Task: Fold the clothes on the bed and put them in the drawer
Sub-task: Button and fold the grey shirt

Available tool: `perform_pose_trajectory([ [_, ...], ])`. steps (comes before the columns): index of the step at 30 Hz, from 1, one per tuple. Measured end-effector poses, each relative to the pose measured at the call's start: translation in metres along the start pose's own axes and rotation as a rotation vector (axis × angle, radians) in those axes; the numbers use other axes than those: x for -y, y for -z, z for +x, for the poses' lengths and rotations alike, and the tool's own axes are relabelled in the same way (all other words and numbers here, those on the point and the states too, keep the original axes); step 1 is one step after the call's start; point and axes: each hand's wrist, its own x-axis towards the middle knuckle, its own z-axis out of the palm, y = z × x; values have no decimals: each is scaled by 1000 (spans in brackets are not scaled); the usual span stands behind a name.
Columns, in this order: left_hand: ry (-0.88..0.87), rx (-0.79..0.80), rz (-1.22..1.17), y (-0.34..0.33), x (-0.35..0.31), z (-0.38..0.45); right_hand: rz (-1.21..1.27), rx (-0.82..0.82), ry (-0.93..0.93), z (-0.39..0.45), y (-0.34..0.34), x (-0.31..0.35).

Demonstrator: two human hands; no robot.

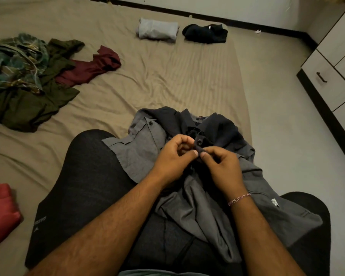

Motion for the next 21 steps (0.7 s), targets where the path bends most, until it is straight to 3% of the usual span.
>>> perform_pose_trajectory([
  [3,-226,7,663,-1,11,-5,138,-97,-69,5,8,1],
  [5,-264,-123,843,0,11,-7,170,-126,-92,6,12,2],
  [9,-268,-351,718,14,1,-1,149,-107,-81,6,19,3],
  [14,-313,-531,487,35,-15,2,-58,94,-28,8,29,0],
  [18,-320,-570,527,53,-18,11,-83,259,-45,8,37,3],
  [21,-310,-535,439,57,-19,15,-75,253,-45,8,44,3],
])
